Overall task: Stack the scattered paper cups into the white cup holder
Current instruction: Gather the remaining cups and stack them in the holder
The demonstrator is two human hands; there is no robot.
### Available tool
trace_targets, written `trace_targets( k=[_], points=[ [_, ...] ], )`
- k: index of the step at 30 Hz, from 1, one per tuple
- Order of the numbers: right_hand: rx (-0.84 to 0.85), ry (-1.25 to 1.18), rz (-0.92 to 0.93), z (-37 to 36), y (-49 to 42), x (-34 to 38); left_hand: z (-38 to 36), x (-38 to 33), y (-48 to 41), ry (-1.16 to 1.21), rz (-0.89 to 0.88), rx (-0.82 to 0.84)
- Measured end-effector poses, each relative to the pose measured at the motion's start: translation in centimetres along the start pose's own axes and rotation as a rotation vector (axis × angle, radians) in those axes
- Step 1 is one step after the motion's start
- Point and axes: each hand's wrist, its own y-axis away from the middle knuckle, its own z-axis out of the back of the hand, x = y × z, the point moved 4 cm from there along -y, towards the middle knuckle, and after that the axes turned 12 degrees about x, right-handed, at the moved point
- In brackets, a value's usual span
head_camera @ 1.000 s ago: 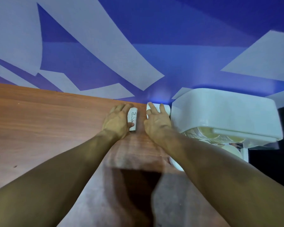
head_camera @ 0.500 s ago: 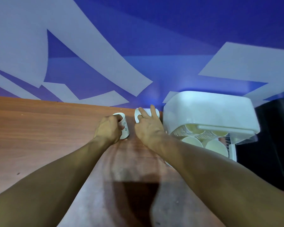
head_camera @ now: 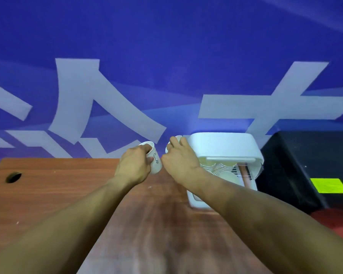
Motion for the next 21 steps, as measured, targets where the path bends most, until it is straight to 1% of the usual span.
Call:
trace_targets(
  k=[4,9,13,17,21],
  points=[
    [-0.110,0.017,-0.029,1.6,3.7,-1.0,2.0,-3.7,2.7,-0.043,-0.066,-0.077],
    [-0.192,0.061,-0.055,2.2,8.0,-2.4,2.5,-8.2,5.0,-0.057,-0.160,-0.105],
    [-0.261,-0.029,-0.089,1.8,11.2,-4.6,1.6,-11.2,5.8,-0.065,-0.213,-0.107],
    [-0.259,-0.166,-0.156,0.9,14.1,-7.2,0.1,-14.0,6.0,-0.063,-0.229,-0.088],
    [-0.218,-0.319,-0.211,-0.9,16.5,-10.1,-1.5,-16.5,5.7,-0.079,-0.250,-0.080]
  ],
)
